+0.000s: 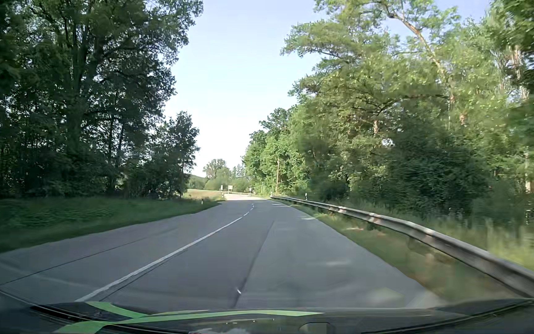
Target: Follow the waypoints while adhering to traffic rules and regulations
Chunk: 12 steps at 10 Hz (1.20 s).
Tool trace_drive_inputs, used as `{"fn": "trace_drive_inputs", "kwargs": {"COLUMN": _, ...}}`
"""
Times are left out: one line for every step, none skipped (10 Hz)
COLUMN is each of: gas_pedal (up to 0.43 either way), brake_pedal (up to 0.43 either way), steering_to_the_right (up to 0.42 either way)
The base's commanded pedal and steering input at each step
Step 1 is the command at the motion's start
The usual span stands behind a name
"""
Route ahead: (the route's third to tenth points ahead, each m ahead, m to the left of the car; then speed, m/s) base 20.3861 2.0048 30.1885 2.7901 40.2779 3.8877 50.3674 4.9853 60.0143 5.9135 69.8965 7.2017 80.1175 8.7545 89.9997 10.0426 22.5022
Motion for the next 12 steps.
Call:
{"fn": "trace_drive_inputs", "kwargs": {"gas_pedal": 0.177, "brake_pedal": 0.0, "steering_to_the_right": -0.02}}
{"fn": "trace_drive_inputs", "kwargs": {"gas_pedal": 0.13, "brake_pedal": 0.0, "steering_to_the_right": -0.018}}
{"fn": "trace_drive_inputs", "kwargs": {"gas_pedal": 0.079, "brake_pedal": 0.0, "steering_to_the_right": -0.018}}
{"fn": "trace_drive_inputs", "kwargs": {"gas_pedal": 0.059, "brake_pedal": 0.0, "steering_to_the_right": -0.018}}
{"fn": "trace_drive_inputs", "kwargs": {"gas_pedal": 0.059, "brake_pedal": 0.0, "steering_to_the_right": -0.018}}
{"fn": "trace_drive_inputs", "kwargs": {"gas_pedal": 0.059, "brake_pedal": 0.0, "steering_to_the_right": -0.018}}
{"fn": "trace_drive_inputs", "kwargs": {"gas_pedal": 0.087, "brake_pedal": 0.0, "steering_to_the_right": -0.018}}
{"fn": "trace_drive_inputs", "kwargs": {"gas_pedal": 0.118, "brake_pedal": 0.0, "steering_to_the_right": -0.016}}
{"fn": "trace_drive_inputs", "kwargs": {"gas_pedal": 0.157, "brake_pedal": 0.0, "steering_to_the_right": -0.016}}
{"fn": "trace_drive_inputs", "kwargs": {"gas_pedal": 0.169, "brake_pedal": 0.0, "steering_to_the_right": -0.016}}
{"fn": "trace_drive_inputs", "kwargs": {"gas_pedal": 0.189, "brake_pedal": 0.0, "steering_to_the_right": -0.016}}
{"fn": "trace_drive_inputs", "kwargs": {"gas_pedal": 0.197, "brake_pedal": 0.0, "steering_to_the_right": -0.016}}
